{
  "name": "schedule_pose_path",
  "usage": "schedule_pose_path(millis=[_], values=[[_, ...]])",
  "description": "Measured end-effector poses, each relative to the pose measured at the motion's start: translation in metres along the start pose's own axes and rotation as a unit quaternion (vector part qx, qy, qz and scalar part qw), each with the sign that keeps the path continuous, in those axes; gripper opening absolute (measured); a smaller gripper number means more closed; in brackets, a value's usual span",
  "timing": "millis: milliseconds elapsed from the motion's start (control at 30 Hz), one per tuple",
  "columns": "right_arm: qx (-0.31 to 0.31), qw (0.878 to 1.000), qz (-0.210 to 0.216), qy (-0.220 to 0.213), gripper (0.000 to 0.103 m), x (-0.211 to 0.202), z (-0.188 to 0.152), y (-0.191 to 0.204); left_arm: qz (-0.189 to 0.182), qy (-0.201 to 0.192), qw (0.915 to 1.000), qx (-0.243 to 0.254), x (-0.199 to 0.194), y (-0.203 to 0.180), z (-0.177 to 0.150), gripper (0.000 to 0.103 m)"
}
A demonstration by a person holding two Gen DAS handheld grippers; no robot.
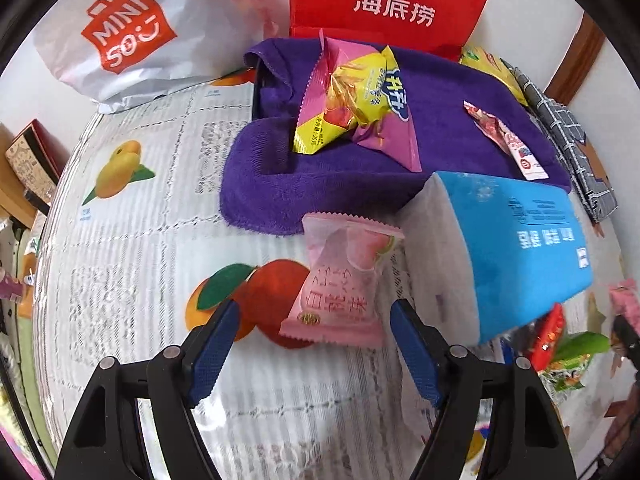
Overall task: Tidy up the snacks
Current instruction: 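Grasp the pink wrapped candy with the left tool while the right tool holds the snack pack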
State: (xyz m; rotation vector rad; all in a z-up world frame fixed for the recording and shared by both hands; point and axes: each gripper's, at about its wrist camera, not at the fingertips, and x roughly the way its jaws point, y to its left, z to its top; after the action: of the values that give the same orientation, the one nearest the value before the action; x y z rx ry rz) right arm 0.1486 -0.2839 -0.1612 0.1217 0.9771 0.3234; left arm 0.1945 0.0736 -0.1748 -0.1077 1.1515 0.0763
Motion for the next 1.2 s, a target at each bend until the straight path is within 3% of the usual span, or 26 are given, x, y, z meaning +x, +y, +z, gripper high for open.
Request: schedule_pose_path(millis=[67,200,667,1200], values=[[-0.006,1.000,-0.003,-0.003,0.057,-0.001,0.001,0.000,-0.002,0.003,1.0000,-0.001,0.005,-0.001,0.001,0.068],[-0.012,1.000,-0.007,-0.001,0.057,0.000,0.002,0.002,0.005,-0.003,1.0000,0.003,0.009,-0.003,0.002,0.044],[-0.001,1.000,-0.023,-0.013,0.057,-0.006,0.023,0.015,-0.014,-0.045,0.9989,0.002,-0.044,0.014,-0.009,0.042],[-0.009,0.998,-0.047,-0.051,0.056,-0.013,0.102,0.053,-0.063,-0.107,0.9917,0.033,-0.117,-0.021,0.035,0.042]])
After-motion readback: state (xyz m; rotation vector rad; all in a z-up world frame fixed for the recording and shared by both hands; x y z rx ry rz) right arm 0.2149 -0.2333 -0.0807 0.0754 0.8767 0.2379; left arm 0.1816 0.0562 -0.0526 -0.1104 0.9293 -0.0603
